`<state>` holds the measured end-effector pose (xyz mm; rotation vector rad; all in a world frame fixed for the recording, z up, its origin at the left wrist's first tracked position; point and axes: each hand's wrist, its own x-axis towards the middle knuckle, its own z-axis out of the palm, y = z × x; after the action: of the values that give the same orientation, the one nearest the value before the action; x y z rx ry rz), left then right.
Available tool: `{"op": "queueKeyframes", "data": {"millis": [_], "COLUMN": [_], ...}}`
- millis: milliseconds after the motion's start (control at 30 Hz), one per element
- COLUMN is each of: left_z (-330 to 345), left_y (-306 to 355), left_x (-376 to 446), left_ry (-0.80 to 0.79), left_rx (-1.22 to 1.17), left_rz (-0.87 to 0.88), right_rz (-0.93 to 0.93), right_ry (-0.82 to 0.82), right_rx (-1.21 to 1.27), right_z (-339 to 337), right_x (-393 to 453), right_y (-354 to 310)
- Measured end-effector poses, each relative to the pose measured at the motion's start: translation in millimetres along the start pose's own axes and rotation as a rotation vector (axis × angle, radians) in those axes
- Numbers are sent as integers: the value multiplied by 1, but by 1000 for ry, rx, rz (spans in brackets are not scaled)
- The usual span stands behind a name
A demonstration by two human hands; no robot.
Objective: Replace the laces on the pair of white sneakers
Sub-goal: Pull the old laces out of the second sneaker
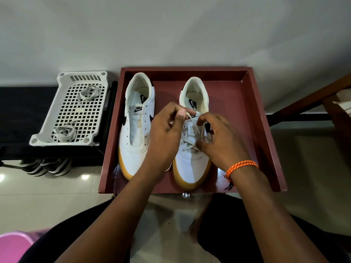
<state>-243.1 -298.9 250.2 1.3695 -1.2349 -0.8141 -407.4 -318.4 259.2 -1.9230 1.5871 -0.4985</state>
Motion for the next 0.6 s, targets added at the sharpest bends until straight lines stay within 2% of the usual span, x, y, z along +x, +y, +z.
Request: {"op": "queueKeyframes", "data": {"millis": [167, 233, 300, 400, 467, 600], "left_z": [4, 5, 5, 7, 9, 5], "left_y": [2, -2, -8, -11, -9, -4], "left_x": [-6, -7, -10, -12, -10, -4], "left_ry": [-12, -53, -105, -124, -74, 98], "left_rx": [572, 779, 885, 864, 774, 421], "left_rz": [190, 211, 200, 204, 214, 192], "right_rz": [-13, -26, -33, -23, -20, -6], "right_ry": [16, 28, 31, 21, 21, 0], "right_rx": [-2, 8, 11, -3, -2, -7], "right_z": [2, 3, 3, 2, 2, -1], "right_x": [0, 0, 1, 0, 0, 0], "right_y": [1, 1, 1, 1, 1, 0]}}
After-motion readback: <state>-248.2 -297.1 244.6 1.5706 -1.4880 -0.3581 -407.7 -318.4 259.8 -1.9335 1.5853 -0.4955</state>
